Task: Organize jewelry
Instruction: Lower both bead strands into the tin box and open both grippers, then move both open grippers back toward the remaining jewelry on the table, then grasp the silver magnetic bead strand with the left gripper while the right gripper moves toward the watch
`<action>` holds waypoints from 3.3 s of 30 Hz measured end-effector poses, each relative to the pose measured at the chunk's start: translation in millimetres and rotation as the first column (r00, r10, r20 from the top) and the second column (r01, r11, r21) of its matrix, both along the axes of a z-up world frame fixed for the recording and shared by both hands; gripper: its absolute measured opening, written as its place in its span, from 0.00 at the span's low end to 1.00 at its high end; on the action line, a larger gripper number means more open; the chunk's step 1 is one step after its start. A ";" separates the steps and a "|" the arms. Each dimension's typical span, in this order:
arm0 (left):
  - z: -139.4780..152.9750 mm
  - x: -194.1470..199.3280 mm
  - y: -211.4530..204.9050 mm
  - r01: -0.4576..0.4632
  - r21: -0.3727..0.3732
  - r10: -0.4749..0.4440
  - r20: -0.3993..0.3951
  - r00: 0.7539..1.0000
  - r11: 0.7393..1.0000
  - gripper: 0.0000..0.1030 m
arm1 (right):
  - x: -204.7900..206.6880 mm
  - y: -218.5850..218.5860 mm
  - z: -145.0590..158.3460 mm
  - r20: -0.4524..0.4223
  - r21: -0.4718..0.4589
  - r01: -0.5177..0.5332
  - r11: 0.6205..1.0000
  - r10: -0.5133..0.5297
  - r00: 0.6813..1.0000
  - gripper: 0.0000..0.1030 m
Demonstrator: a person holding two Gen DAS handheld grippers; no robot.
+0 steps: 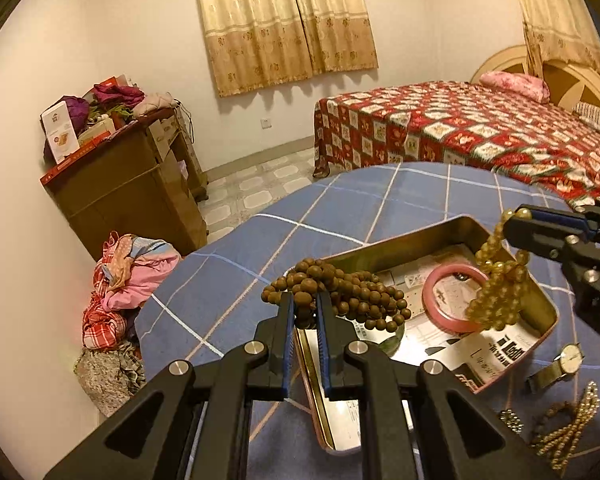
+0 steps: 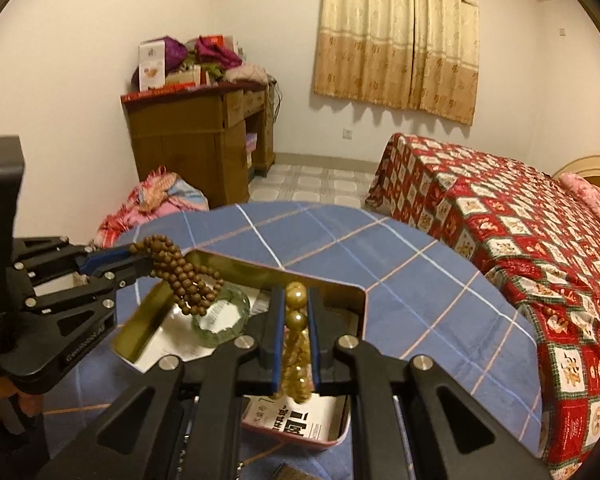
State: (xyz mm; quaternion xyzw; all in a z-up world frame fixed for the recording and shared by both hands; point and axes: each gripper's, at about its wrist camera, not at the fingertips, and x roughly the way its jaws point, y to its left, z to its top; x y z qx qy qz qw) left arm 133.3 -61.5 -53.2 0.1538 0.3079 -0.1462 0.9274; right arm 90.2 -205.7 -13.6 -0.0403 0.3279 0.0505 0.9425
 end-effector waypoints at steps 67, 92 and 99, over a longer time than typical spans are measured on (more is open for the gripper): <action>-57.9 -89.9 25.7 0.061 -0.028 -0.064 -0.140 0.988 0.998 0.02 | -103.8 -89.9 -58.9 -0.112 0.113 0.265 0.958 -0.253 0.961 0.63; -44.2 -85.0 47.1 0.018 -0.125 -0.043 -0.194 0.980 0.992 0.03 | -92.3 -68.2 -68.8 -0.203 0.078 0.122 0.990 -0.104 0.974 0.63; -57.5 -85.1 40.0 0.042 -0.050 -0.050 -0.173 0.984 0.998 0.04 | -91.3 -61.9 -65.8 -0.192 0.085 0.111 0.990 -0.093 0.977 0.63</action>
